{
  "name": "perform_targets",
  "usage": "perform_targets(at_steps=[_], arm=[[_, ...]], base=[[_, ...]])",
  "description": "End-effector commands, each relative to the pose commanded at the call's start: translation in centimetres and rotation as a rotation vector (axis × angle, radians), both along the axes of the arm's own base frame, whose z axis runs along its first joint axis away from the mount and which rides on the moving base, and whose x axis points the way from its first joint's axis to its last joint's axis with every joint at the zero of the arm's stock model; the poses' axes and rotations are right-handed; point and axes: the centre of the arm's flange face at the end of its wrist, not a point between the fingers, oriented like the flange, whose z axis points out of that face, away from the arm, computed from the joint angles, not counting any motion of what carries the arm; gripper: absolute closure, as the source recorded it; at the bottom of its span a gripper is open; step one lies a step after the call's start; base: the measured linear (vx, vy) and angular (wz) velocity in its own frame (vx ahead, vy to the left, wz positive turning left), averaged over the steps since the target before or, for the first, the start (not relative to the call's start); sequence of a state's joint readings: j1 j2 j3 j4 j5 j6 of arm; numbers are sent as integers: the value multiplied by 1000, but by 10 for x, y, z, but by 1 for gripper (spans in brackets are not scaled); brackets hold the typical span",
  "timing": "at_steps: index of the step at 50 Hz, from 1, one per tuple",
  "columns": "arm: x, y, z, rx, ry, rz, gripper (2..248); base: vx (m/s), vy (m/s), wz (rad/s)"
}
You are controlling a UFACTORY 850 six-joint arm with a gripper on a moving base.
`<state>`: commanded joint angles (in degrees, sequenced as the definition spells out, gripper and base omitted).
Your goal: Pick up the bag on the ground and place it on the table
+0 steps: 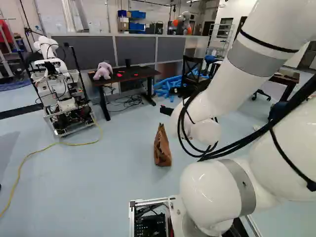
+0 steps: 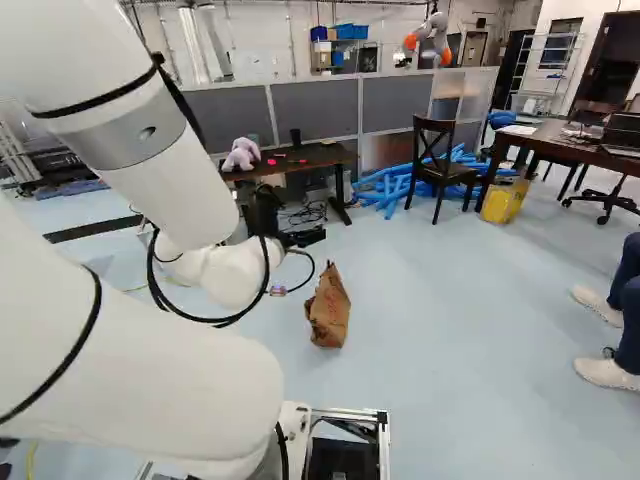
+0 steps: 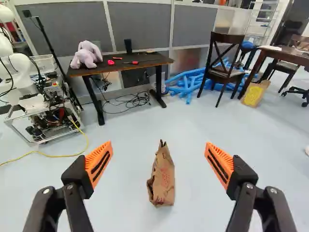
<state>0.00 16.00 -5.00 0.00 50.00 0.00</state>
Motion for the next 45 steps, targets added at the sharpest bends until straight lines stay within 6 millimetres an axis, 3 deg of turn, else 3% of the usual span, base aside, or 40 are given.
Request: perform_targets(at_steps=[30,45], arm=[[0,0,0,0,0,0,3],[21,0,3,0,9,0,3]], base=[[100,2,-6],[20,0,-2]])
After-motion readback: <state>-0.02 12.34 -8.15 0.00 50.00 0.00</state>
